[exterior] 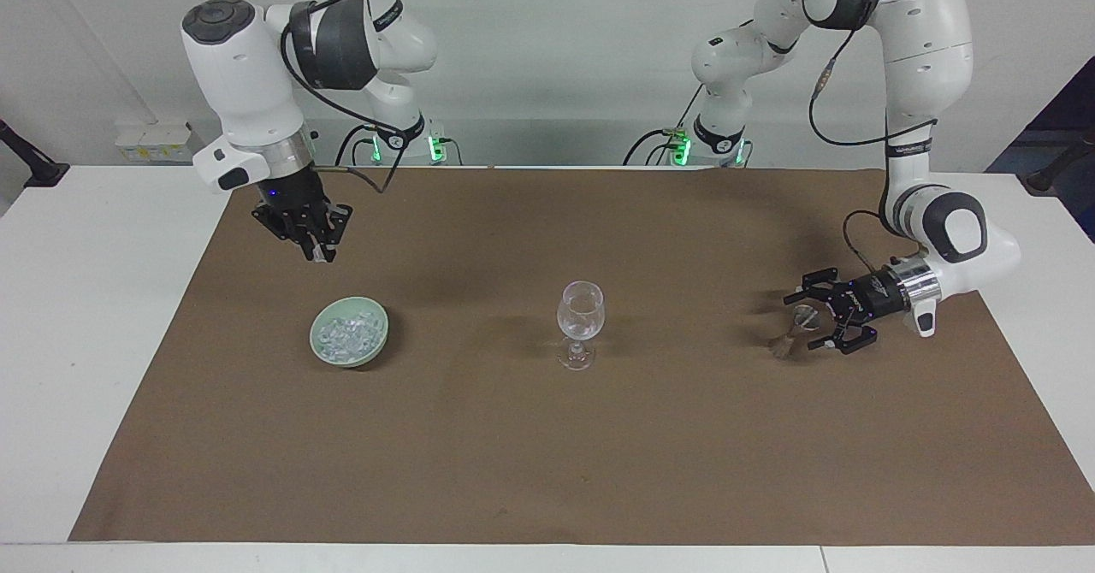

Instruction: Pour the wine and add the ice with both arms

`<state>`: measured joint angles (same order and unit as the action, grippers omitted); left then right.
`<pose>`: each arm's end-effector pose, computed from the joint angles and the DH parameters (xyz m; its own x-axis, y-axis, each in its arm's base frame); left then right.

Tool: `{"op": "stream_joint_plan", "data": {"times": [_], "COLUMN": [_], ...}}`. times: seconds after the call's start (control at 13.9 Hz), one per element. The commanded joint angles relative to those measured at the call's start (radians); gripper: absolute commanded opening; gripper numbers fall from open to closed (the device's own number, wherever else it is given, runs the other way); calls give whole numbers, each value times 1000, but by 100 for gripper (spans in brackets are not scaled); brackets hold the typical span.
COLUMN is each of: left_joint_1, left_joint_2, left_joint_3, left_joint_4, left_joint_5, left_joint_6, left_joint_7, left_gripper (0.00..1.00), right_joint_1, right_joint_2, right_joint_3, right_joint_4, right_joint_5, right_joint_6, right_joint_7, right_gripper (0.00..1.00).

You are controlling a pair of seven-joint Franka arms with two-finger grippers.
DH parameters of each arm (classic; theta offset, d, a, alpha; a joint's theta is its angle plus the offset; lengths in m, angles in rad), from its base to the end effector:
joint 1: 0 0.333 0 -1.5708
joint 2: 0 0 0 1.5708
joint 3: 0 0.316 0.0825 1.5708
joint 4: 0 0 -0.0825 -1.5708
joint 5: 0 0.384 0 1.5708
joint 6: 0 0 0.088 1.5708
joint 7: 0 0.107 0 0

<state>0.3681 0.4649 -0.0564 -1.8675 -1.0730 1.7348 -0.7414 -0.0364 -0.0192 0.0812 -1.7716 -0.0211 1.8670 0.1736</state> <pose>0.5914 0.1085 0.2721 0.0228 0.4345 -0.9004 0.9967 0.0604 0.0544 0.5682 0.0242 0.5661 0.9856 -0.1224 0.1163 -0.1235 -0.9923 0.0022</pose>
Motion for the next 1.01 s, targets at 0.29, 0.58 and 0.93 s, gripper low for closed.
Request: {"op": "stream_joint_plan", "data": {"times": [0.29, 0.58, 0.93], "left_joint_1": [44, 37, 9], "left_joint_2": [47, 23, -69], "left_joint_3": [-5, -6, -6], "left_joint_4": [154, 226, 240], "left_joint_5": [178, 301, 424], "left_joint_6": [-99, -100, -60], "left_joint_7": [91, 160, 292], "left_gripper": [100, 100, 100], "right_joint_1": [-7, 19, 119], "right_joint_2": [61, 103, 143], "right_joint_3": [9, 20, 25], "right_joint_4": [153, 219, 293], "right_joint_5": [10, 6, 13], "right_joint_6": [-104, -162, -175], "right_joint_7": [15, 20, 156], "right_gripper": [0, 0, 0]}}
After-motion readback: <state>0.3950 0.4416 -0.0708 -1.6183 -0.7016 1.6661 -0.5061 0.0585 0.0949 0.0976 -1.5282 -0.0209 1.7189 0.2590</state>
